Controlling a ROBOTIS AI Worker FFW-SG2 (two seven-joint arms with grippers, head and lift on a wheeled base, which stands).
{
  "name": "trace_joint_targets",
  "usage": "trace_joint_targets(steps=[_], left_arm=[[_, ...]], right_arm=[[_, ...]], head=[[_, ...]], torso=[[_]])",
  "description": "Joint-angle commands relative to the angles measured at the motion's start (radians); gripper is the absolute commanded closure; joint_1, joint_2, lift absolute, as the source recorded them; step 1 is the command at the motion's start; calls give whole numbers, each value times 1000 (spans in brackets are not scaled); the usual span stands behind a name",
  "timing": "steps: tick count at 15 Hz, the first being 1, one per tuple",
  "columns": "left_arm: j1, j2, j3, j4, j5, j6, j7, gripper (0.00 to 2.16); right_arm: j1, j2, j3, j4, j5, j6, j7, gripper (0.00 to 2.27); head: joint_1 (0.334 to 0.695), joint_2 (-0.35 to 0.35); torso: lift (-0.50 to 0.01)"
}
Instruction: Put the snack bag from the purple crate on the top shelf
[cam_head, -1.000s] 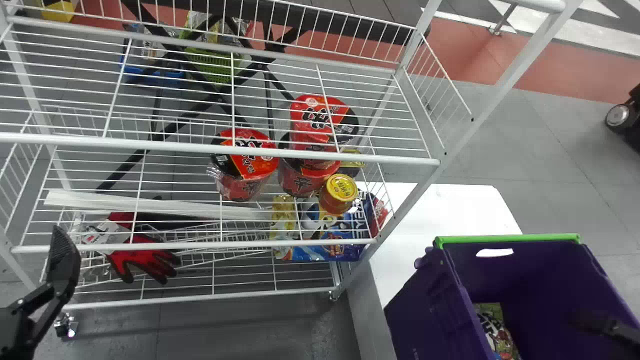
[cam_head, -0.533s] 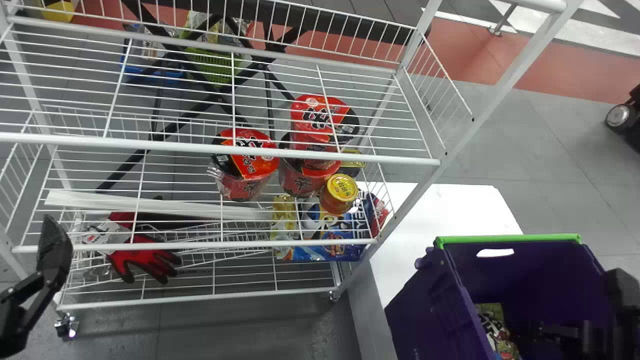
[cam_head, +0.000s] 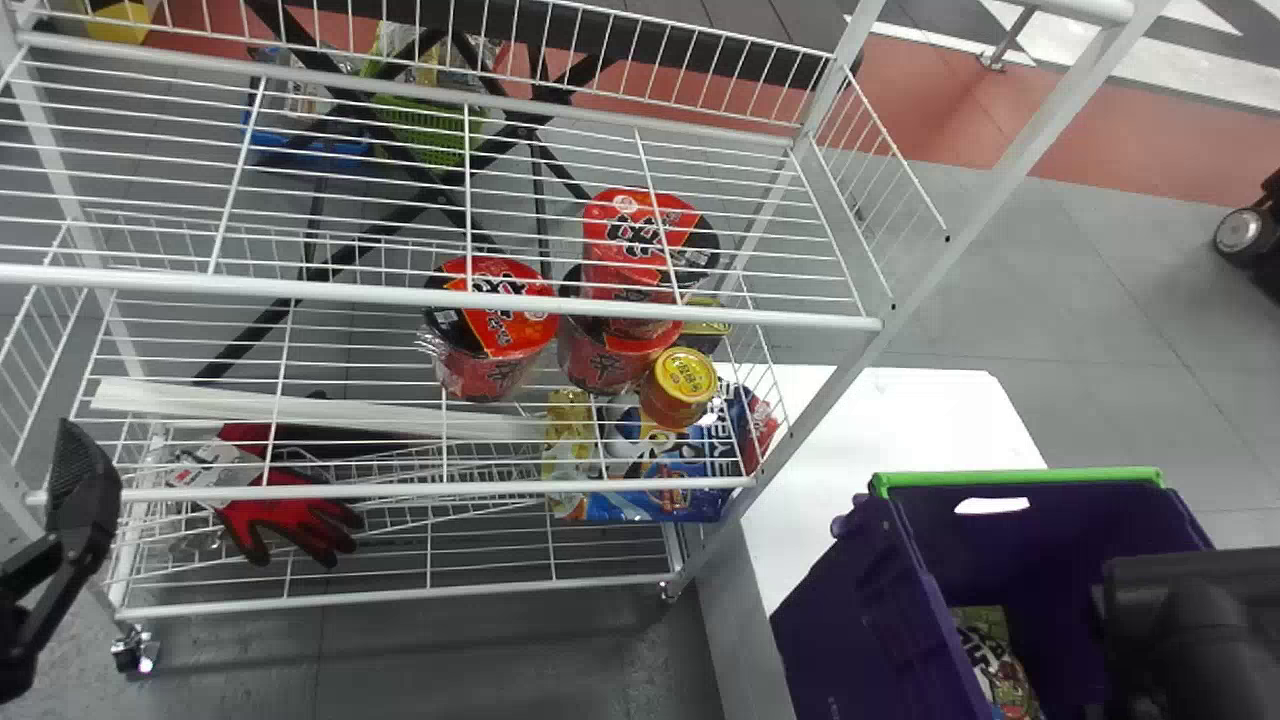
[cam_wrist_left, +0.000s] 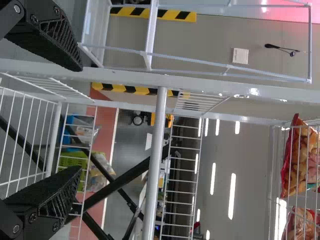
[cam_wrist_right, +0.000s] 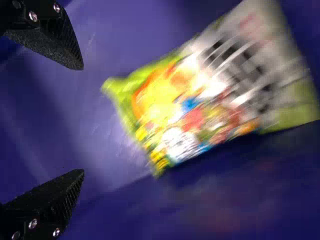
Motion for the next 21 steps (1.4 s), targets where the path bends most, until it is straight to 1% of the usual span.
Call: trace_joint_targets(steps=[1,2,4,5,6,8,9,11,13,14,15,16,17,19,20,21], left_arm=[[-5,0,-5,2,-1,-1,0,124],[-5,0,-8,5,-1,-1,0,124],[-14,-3,-11,19,-1,-1,0,124],[-17,-5,-13,21,-1,-1,0,124],[-21,-5,-17,24,-1,-1,0,124],[-22,-5,-17,25,-1,-1,0,124],[-22,-5,-17,25,-1,-1,0,124],[-24,-5,-16,27,-1,-1,3,124],[-24,-11,-16,25,-1,-1,0,124],[-30,-11,-17,27,-3,2,0,124],[-53,-11,-33,39,-3,21,-5,124],[-67,-11,-42,47,-3,24,-8,124],[-67,-11,-42,50,-3,24,-8,124],[-67,-13,-40,54,-1,24,-5,124],[-67,-13,-39,56,-1,24,-5,124],[-68,-13,-34,59,-1,24,-5,124]], right_arm=[[-1,31,42,51,45,20,-9,76],[-1,39,42,82,54,20,-17,76],[-25,40,32,166,35,20,-24,76],[-25,55,38,179,35,20,-21,76],[-24,66,36,186,42,-46,-20,73],[-29,66,21,200,29,-120,0,76],[-32,63,15,205,31,-156,5,80],[-47,40,-2,243,48,-279,49,87],[-101,-11,-31,375,51,-577,141,83],[-116,-35,-40,410,46,-641,160,83],[-110,-52,-40,424,52,-650,177,83],[-108,-55,-40,433,80,-699,206,83],[-111,-50,-37,435,95,-758,241,83],[-139,-37,12,455,147,-758,247,76],[-145,-24,42,464,186,-773,235,76],[-147,-18,41,479,204,-838,212,76]], head=[[695,-350],[695,-350],[695,-350],[695,-350],[695,-350],[695,-350],[695,-350],[695,-350],[695,-350],[695,-350],[695,-350],[695,-350],[695,-350],[695,-350],[695,-350],[695,-350]], torso=[[-451],[-451],[-451],[-451],[-451],[-451],[-451],[-451],[-451],[-451],[-451],[-451],[-451],[-451],[-451],[-451]])
